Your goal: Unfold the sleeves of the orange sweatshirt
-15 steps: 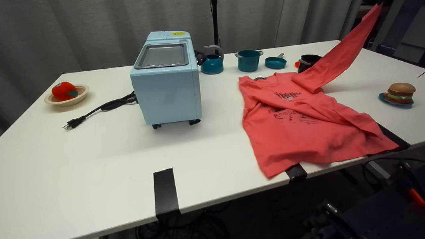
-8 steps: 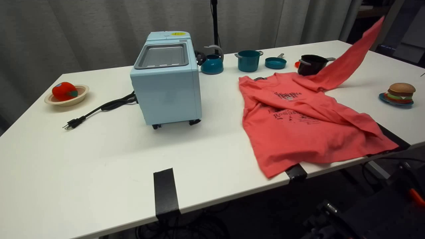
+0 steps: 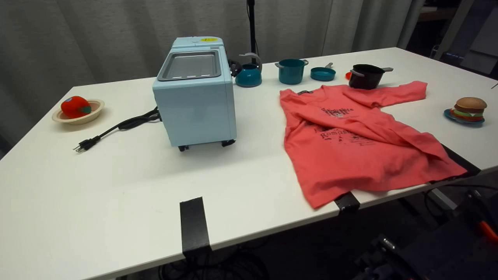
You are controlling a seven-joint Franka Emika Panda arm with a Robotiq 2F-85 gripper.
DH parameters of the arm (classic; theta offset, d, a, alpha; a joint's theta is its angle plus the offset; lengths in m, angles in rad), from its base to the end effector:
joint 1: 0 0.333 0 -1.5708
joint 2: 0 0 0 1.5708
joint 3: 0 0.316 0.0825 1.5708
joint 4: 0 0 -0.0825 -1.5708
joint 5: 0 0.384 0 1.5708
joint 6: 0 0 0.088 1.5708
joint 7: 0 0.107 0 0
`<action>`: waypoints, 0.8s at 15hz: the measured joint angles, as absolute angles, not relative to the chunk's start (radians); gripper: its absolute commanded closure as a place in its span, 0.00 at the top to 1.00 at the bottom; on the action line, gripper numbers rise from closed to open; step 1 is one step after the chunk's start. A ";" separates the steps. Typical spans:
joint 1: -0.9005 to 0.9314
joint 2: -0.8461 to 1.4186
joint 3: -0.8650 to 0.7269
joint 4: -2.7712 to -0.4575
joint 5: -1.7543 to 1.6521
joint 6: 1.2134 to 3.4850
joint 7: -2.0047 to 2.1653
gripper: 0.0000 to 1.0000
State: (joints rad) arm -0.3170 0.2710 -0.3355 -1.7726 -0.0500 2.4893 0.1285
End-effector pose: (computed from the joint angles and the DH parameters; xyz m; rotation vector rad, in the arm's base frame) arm 0.5418 -0.3895 0.4645 2.6633 -0.9968 0.5965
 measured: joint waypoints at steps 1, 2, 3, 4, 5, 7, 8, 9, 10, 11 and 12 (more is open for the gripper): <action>-0.315 0.257 -0.324 -1.788 -0.050 2.481 0.116 1.00; -0.312 0.242 -0.311 -1.807 -0.050 2.472 0.100 1.00; -0.309 0.225 -0.298 -1.831 -0.050 2.464 0.080 1.00; -0.305 0.209 -0.286 -1.858 -0.050 2.454 0.059 1.00; -0.302 0.193 -0.275 -1.886 -0.050 2.445 0.039 1.00; -0.298 0.163 -0.255 -1.949 -0.044 2.422 -0.022 1.00; -0.298 0.150 -0.245 -1.982 -0.038 2.408 -0.059 1.00; -0.298 0.137 -0.238 -2.016 -0.031 2.396 -0.101 1.00; -0.298 0.126 -0.232 -2.051 -0.027 2.388 -0.144 1.00; -0.297 0.116 -0.228 -2.086 -0.025 2.380 -0.185 1.00; -0.297 0.107 -0.224 -2.119 -0.024 2.373 -0.225 1.00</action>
State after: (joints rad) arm -0.2972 0.1067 -0.2241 -2.1189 -0.0243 2.3728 -0.2250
